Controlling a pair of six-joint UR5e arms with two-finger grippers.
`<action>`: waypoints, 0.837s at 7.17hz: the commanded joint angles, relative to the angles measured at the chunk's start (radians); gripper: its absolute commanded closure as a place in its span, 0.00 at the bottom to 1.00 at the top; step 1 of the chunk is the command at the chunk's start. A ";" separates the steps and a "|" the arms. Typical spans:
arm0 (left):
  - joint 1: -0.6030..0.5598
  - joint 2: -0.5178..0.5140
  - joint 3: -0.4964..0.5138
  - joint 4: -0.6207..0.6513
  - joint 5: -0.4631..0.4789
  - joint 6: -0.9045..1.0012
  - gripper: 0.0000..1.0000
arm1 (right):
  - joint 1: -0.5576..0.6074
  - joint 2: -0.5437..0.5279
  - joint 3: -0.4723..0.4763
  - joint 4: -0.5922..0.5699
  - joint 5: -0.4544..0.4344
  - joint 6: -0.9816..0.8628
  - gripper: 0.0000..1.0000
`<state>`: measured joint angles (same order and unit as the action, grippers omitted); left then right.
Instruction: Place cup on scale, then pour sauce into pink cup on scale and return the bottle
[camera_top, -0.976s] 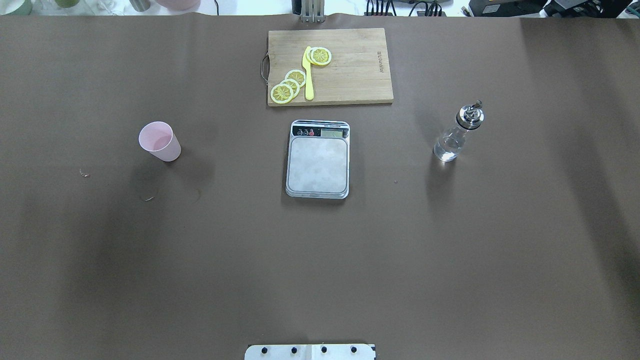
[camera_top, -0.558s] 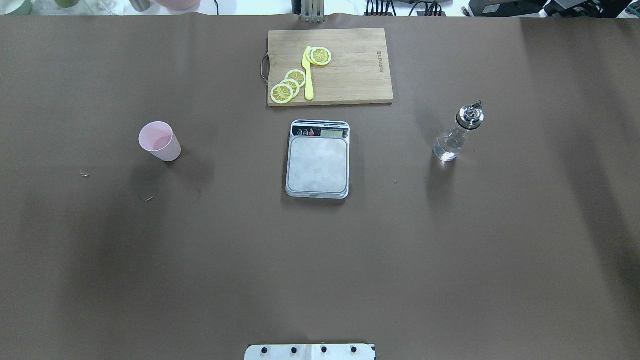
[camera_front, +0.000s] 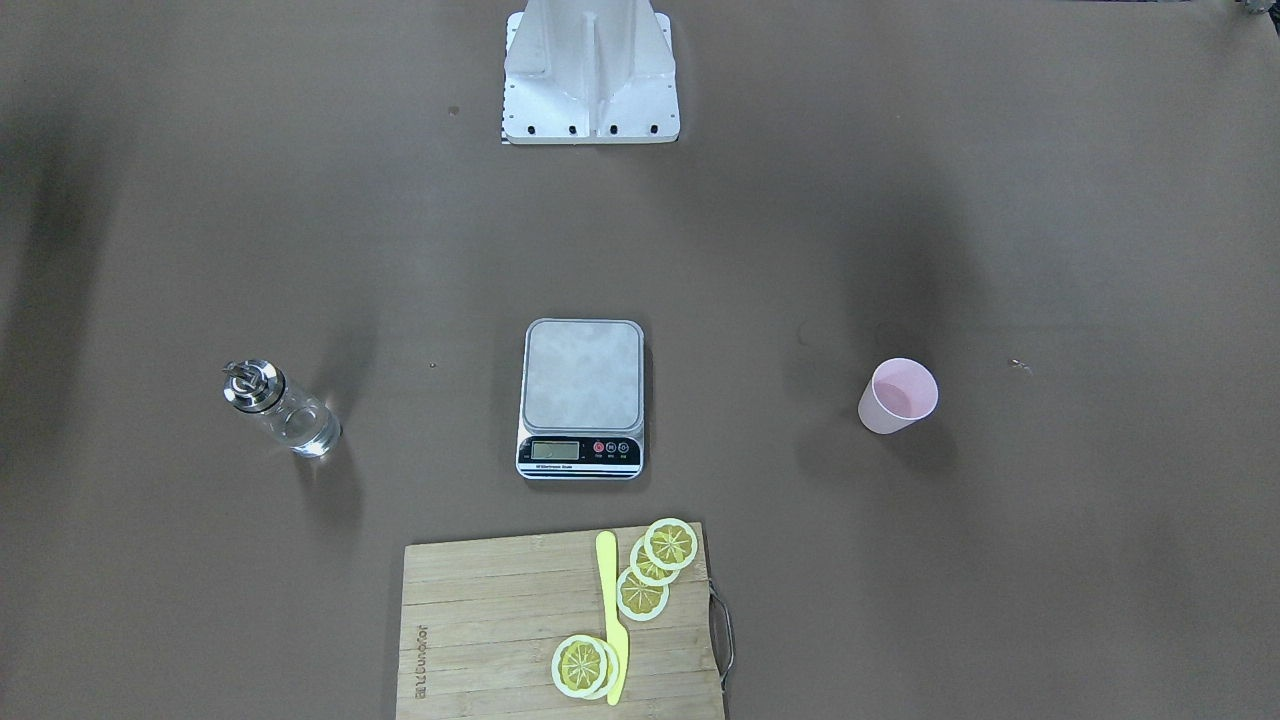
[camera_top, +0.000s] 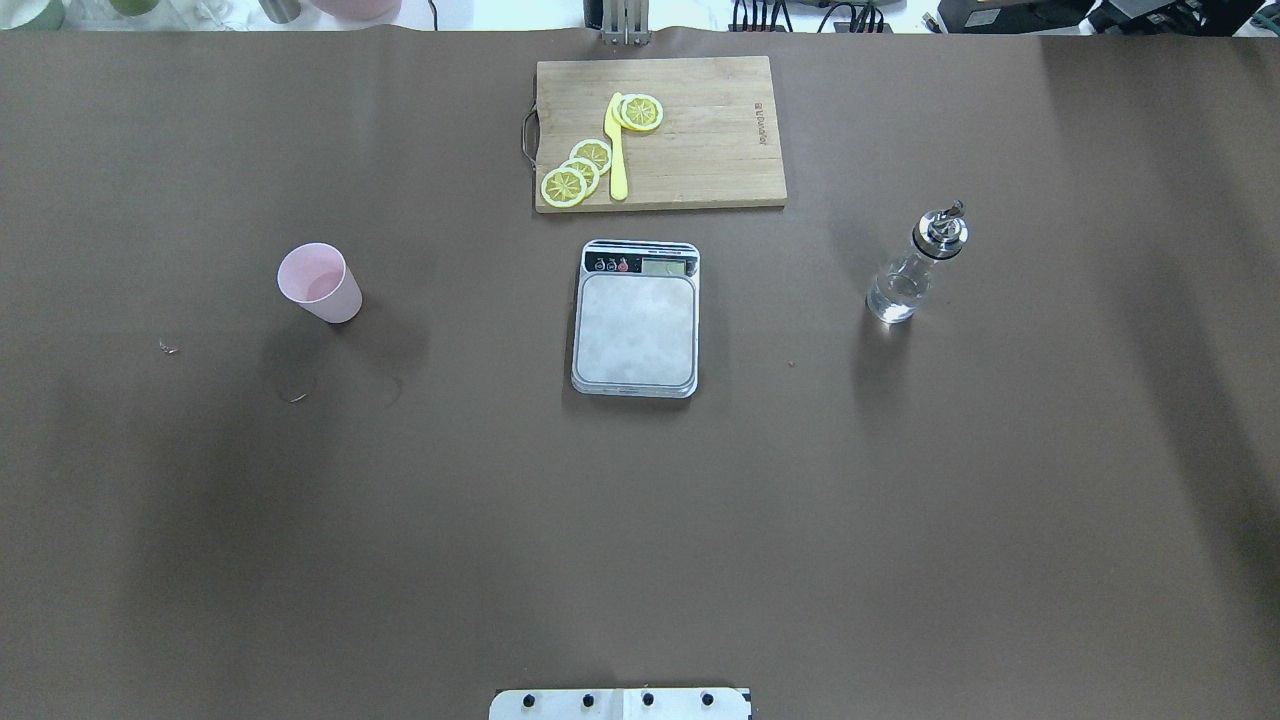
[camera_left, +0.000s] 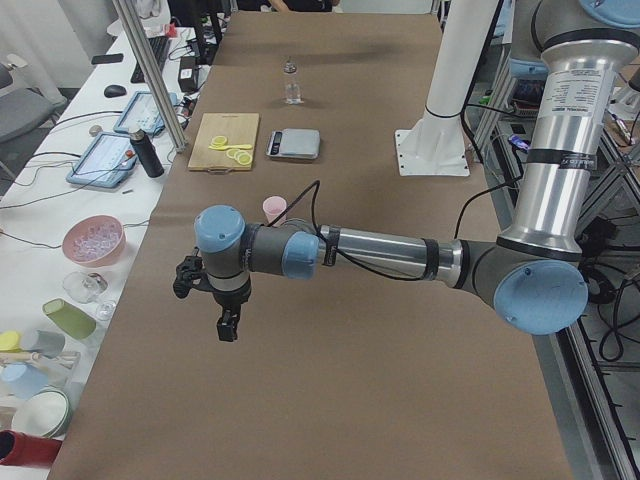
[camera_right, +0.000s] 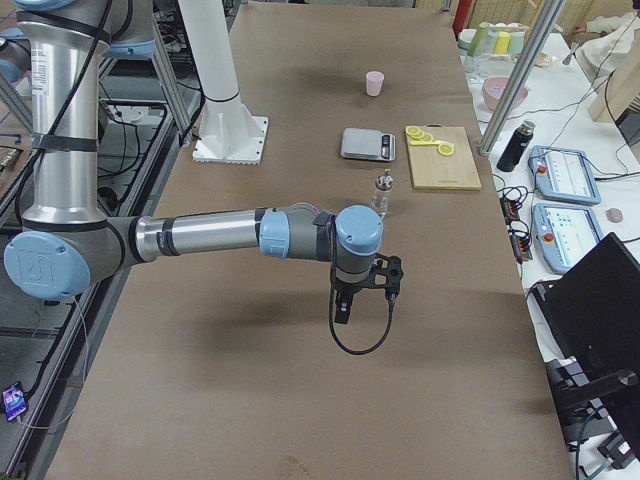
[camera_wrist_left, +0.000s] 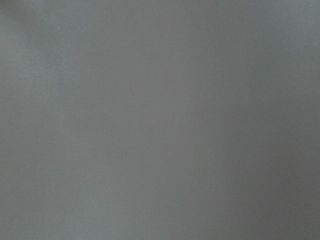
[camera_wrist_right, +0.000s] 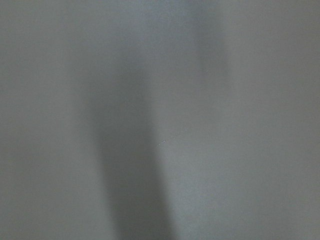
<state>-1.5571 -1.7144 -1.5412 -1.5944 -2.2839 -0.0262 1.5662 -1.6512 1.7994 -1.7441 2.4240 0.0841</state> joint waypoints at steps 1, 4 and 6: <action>0.000 0.004 -0.005 0.002 -0.008 -0.003 0.02 | 0.002 -0.001 -0.002 0.000 0.001 -0.001 0.00; 0.000 0.001 -0.005 0.001 -0.006 -0.007 0.02 | 0.002 0.005 -0.003 0.000 -0.002 0.002 0.00; 0.014 -0.040 -0.014 0.005 -0.009 -0.058 0.02 | 0.002 0.022 0.011 0.002 -0.002 0.000 0.00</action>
<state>-1.5535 -1.7250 -1.5497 -1.5919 -2.2922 -0.0475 1.5677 -1.6398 1.8035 -1.7431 2.4222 0.0856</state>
